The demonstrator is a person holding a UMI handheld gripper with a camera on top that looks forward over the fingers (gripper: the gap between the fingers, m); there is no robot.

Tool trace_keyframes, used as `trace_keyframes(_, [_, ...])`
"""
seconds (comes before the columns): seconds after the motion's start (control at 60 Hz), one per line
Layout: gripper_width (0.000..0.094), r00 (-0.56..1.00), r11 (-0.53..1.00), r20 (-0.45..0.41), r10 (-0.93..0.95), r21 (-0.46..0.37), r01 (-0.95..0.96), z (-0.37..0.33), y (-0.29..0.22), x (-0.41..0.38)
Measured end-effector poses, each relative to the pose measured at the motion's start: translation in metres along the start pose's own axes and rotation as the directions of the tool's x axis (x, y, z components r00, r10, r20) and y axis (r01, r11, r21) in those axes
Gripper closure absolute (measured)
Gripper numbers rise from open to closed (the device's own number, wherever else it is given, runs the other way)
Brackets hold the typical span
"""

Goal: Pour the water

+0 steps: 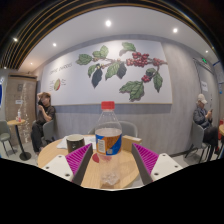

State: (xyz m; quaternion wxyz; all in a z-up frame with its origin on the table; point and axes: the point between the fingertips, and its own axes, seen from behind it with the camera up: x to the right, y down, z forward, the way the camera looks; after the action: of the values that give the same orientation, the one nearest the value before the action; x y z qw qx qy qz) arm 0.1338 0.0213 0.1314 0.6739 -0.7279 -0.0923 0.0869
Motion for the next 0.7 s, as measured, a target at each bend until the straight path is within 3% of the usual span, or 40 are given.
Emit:
trace_keyframes(0.2, [0.0120,0.999,1.000,-0.047,0.012,0.008,-0.012,0.056,-0.007,-0.008])
trace_keyframes(0.233, [0.0217,0.999,1.000,-0.043,0.022,0.005,-0.022,0.063,-0.006,-0.012])
trace_keyframes(0.25, [0.0365,0.999,1.000,-0.046,0.020,0.006,-0.020,0.064,-0.007,-0.011])
trace_keyframes(0.267, [0.0427,0.998,1.000,-0.054,0.013,0.012,-0.012,0.067,-0.007,-0.010])
trace_keyframes(0.417, [0.0599,0.997,0.996,-0.065,-0.049,0.071,0.053,0.068,-0.010,-0.015])
trace_keyframes(0.567, [0.0616,0.982,0.983,-0.079,-0.173,0.046,0.177,0.072,-0.018,-0.019])
trace_keyframes(0.7, [0.0618,0.824,0.835,-0.162,-0.543,0.005,0.551,0.115,-0.049,-0.019])
